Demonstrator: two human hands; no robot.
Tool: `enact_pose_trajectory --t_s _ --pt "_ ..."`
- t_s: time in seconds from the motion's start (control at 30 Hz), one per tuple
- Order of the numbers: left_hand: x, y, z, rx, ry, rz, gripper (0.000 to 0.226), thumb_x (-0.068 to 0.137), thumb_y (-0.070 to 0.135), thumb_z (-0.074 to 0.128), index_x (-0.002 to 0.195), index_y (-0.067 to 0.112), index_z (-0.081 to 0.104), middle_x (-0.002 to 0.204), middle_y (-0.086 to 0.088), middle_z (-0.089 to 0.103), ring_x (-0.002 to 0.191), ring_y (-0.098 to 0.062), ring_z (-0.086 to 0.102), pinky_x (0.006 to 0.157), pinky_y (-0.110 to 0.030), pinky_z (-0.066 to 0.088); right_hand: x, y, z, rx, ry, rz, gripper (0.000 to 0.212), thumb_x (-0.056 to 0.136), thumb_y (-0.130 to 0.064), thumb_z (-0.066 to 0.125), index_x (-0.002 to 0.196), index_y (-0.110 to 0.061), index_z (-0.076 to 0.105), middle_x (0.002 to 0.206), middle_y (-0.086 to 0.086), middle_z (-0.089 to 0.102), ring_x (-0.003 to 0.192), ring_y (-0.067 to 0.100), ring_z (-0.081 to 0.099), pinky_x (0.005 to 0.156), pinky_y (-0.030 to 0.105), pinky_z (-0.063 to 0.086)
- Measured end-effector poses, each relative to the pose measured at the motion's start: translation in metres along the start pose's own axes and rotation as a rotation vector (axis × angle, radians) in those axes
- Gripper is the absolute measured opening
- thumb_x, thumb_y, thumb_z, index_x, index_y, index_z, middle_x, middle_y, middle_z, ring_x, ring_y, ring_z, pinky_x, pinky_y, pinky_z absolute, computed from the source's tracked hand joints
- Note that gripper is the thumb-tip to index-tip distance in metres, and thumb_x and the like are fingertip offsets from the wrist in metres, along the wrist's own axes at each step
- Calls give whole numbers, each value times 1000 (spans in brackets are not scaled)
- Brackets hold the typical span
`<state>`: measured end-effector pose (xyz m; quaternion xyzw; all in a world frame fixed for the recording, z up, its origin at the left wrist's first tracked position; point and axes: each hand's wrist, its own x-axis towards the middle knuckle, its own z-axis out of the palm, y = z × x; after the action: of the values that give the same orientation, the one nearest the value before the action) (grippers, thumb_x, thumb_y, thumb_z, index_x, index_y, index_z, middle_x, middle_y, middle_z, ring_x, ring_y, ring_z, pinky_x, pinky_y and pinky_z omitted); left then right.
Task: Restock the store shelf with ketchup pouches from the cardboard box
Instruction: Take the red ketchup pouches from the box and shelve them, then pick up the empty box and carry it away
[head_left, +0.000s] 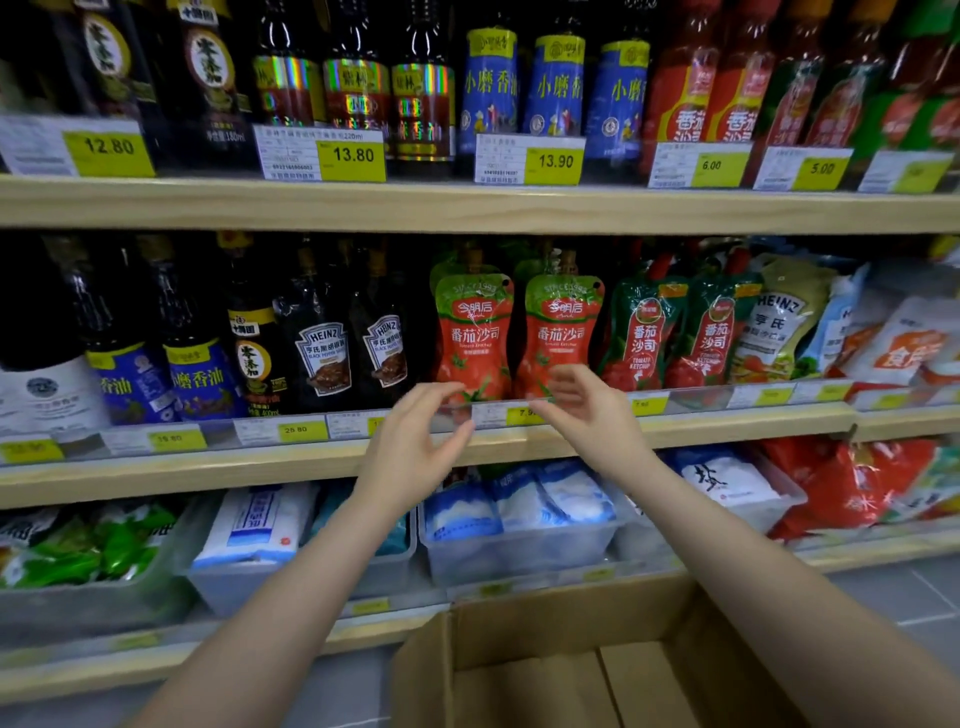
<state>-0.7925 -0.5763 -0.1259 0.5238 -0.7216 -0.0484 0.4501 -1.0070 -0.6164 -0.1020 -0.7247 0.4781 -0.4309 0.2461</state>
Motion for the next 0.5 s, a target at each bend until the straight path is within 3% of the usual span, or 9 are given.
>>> enact_pose_trajectory --t_s 0.1,0.27,0.5 --pt "0 23 21 -28 -90 81 37 86 35 58 121 24 54 118 8 58 109 -10 53 91 -27 44 -24 13 -20 -103 -21 42 45 81 -34 66 121 -20 50 110 -5 60 105 8 55 91 29 47" --pt "-7 41 76 -84 -230 149 41 87 33 59 125 22 52 125 4 55 117 -12 49 94 -21 37 -74 45 -46 -244 -1 197 56 83 -33 65 131 -21 41 125 6 57 114 16 55 86 23 41" --pt "-58 61 133 -81 -433 109 45 87 33 59 129 18 49 131 -1 52 121 -19 48 99 -31 39 -153 87 -84 -386 -131 358 53 86 -29 61 133 -21 40 130 7 54 118 16 51 89 24 41"
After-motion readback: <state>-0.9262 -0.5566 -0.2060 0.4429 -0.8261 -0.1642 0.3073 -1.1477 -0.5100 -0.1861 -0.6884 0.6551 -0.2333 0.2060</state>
